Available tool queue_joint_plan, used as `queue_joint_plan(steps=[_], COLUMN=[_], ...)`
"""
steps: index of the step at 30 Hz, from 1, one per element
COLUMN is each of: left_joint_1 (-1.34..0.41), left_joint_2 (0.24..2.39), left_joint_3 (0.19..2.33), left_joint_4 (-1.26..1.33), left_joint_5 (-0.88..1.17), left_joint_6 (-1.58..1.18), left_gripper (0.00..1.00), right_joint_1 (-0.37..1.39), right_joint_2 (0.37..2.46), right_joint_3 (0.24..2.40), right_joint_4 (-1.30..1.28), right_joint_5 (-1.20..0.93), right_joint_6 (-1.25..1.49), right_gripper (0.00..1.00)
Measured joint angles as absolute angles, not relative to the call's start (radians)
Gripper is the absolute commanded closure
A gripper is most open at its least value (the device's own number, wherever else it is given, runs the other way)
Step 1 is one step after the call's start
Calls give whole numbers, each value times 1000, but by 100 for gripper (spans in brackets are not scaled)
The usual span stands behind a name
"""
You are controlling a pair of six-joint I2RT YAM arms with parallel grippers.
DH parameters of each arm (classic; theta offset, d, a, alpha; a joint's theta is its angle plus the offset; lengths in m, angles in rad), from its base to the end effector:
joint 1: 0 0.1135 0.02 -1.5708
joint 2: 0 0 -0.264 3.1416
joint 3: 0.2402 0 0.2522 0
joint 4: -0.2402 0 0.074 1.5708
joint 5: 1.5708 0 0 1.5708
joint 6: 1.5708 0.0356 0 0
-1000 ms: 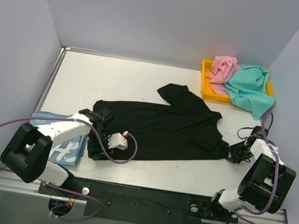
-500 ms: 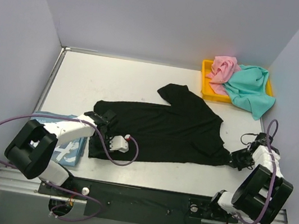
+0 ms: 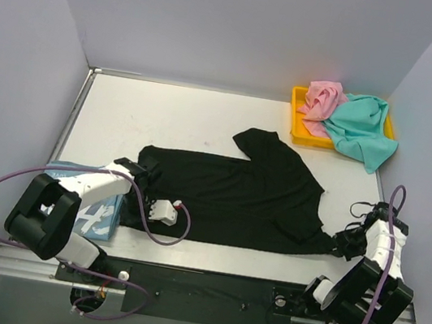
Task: Fold and stack the t-shirts
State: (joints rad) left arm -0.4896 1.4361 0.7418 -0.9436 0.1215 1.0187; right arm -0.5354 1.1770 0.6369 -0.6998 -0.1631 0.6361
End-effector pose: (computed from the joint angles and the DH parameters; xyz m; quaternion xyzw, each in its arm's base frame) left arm 0.1779 -0.0997 0.1554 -0.6815 -0.7285 0.0673 0.0165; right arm 0.1707 -0.0946 0.1796 0.5323 0.8266 0.0885 0.1599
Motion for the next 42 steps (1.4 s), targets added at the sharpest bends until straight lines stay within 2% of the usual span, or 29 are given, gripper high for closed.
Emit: queue_joint_plan(steps=[2, 3, 4, 5, 6, 7, 8, 9, 10, 14, 17, 20, 21, 27, 32, 34, 36, 38, 40, 42], left_joint_1=[-459, -441, -427, -416, -415, -415, -418, -419, -422, -429, -430, -432, -434, -533, -609, -613, -614, -614, -614, -614], left_joint_2=[1436, 1436, 1436, 1436, 1436, 1436, 1436, 1437, 1439, 1441, 1444, 1456, 1462, 1522, 1538, 1538, 1537, 1535, 1527, 1513], left_joint_3=[741, 741, 741, 741, 741, 741, 742, 748, 759, 841, 912, 986, 1016, 1204, 1231, 1215, 1190, 1173, 1161, 1151], left_joint_4=[-946, -946, -945, -944, -944, -946, -950, -960, -977, -1031, -1042, -1041, -1036, -945, -882, -868, -862, -862, -862, -861], left_joint_5=[110, 104, 96, 89, 86, 84, 85, 95, 112, 189, 218, 248, 262, 370, 409, 410, 404, 397, 385, 371], left_joint_6=[1054, 1071, 1086, 1100, 1107, 1112, 1113, 1113, 1117, 1103, 1100, 1081, 1069, 966, 897, 880, 868, 863, 856, 854], left_gripper=[100, 100, 100, 100, 83, 74, 50, 33, 25, 24, 25, 35, 38, 39, 39, 39, 39, 40, 40, 40], right_joint_1=[-547, -550, -551, -551, -551, -551, -551, -551, -551, -542, -470, -347, -323, -303, -263, -245, -229, -226, -218, -195], right_joint_2=[1185, 1194, 1205, 1214, 1221, 1225, 1225, 1225, 1225, 1217, 1197, 1191, 1199, 1319, 1322, 1323, 1337, 1362, 1403, 1431], right_joint_3=[637, 637, 637, 637, 637, 637, 639, 643, 656, 743, 830, 894, 901, 896, 828, 812, 807, 806, 807, 810], right_joint_4=[-704, -705, -705, -705, -705, -705, -707, -712, -722, -745, -745, -728, -720, -712, -703, -694, -674, -652, -632, -624], right_joint_5=[-153, -152, -150, -149, -148, -143, -137, -129, -118, -88, -57, -78, -97, -174, -204, -209, -211, -211, -207, -196], right_joint_6=[636, 636, 636, 640, 643, 640, 637, 633, 628, 613, 587, 546, 533, 483, 473, 473, 473, 470, 467, 470], right_gripper=[97, 83, 64, 60, 52, 51, 50, 50, 50, 50, 50, 52, 53, 54, 56, 59, 70, 92, 100, 100])
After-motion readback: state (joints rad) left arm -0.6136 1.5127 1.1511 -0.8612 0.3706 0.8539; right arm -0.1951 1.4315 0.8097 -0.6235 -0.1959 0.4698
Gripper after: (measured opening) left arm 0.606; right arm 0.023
